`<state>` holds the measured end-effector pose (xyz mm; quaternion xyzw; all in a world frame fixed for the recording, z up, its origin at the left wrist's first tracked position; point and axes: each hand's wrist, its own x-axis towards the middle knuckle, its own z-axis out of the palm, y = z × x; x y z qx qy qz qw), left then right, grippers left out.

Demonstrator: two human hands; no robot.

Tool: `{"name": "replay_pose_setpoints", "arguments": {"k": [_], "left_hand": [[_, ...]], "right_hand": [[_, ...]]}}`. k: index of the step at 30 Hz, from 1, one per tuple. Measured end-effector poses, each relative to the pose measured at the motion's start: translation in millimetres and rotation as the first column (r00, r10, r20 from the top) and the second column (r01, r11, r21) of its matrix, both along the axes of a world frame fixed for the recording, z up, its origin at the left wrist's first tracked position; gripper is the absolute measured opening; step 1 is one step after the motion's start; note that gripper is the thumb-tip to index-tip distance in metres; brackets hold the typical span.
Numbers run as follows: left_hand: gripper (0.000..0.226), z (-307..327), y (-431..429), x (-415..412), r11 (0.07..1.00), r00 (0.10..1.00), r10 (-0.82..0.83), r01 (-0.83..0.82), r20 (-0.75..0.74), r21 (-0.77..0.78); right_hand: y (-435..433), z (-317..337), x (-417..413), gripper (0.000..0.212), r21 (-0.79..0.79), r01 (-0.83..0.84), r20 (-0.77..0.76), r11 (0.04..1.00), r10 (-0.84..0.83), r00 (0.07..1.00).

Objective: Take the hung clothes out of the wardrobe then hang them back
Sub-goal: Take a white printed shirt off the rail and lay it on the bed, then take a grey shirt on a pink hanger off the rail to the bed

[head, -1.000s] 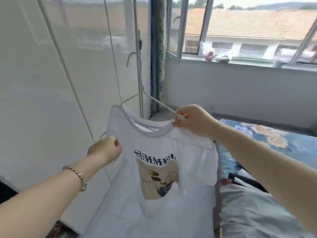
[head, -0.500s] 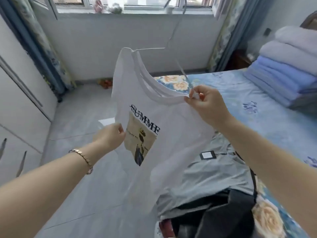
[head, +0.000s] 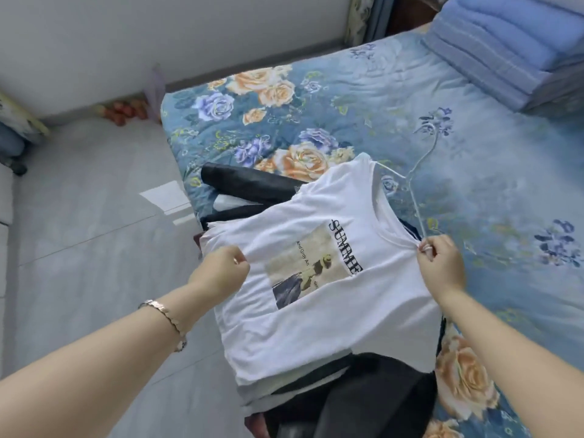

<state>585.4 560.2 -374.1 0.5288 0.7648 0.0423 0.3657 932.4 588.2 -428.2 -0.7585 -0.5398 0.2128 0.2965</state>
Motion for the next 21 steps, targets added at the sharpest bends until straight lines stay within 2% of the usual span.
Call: {"name": "replay_pose_setpoints", "arguments": {"k": [3, 8, 10, 12, 13, 15, 17, 18, 21], "left_hand": [[0.019, -29.7, 19.7, 22.1, 0.999, 0.998, 0.04, -0.038, 0.04, -0.039], [0.022, -66.0, 34.4, 45.9, 0.99, 0.991, 0.105, -0.097, 0.081, -0.098], [0.021, -75.1, 35.7, 50.2, 0.988, 0.992, 0.104, -0.095, 0.076, -0.121], [0.019, -79.6, 37.1, 51.7, 0.988, 0.996, 0.06, -0.05, 0.067, -0.148], [0.018, -80.3, 37.7, 51.8, 0.986, 0.997, 0.038, -0.027, 0.064, -0.163], [0.017, -79.4, 37.5, 50.8, 0.985, 0.998, 0.003, 0.007, 0.059, -0.174], [0.017, -74.4, 34.9, 47.6, 0.987, 0.999, -0.028, 0.033, 0.036, -0.155], [0.018, -70.7, 32.9, 45.0, 0.989, 0.999, -0.043, 0.046, 0.024, -0.144], [0.018, -55.3, 23.1, 29.3, 0.983, 0.989, -0.131, 0.122, -0.064, -0.134]], "right_hand": [[15.7, -48.6, 28.6, 0.016, -0.082, 0.113, 0.065, 0.99, -0.108, 0.992], [29.2, -98.8, 60.1, 0.015, -0.177, 0.323, 0.065, 0.93, -0.317, 0.946], [35.8, -106.4, 69.1, 0.032, -0.255, 0.41, 0.003, 0.876, -0.423, 0.906], [42.7, -102.9, 73.2, 0.054, -0.321, 0.481, 0.069, 0.816, -0.487, 0.871], [45.5, -99.6, 73.2, 0.058, -0.344, 0.486, 0.129, 0.804, -0.472, 0.872], [50.8, -94.8, 66.6, 0.057, -0.395, 0.399, 0.198, 0.828, -0.347, 0.917], [57.3, -89.4, 48.5, 0.048, -0.474, 0.204, 0.154, 0.857, -0.148, 0.977], [60.4, -83.6, 34.2, 0.044, -0.536, 0.087, 0.116, 0.84, -0.028, 0.993], [64.1, -55.6, -24.0, 0.036, -0.711, -0.232, 0.024, 0.664, 0.352, 0.936]]}}
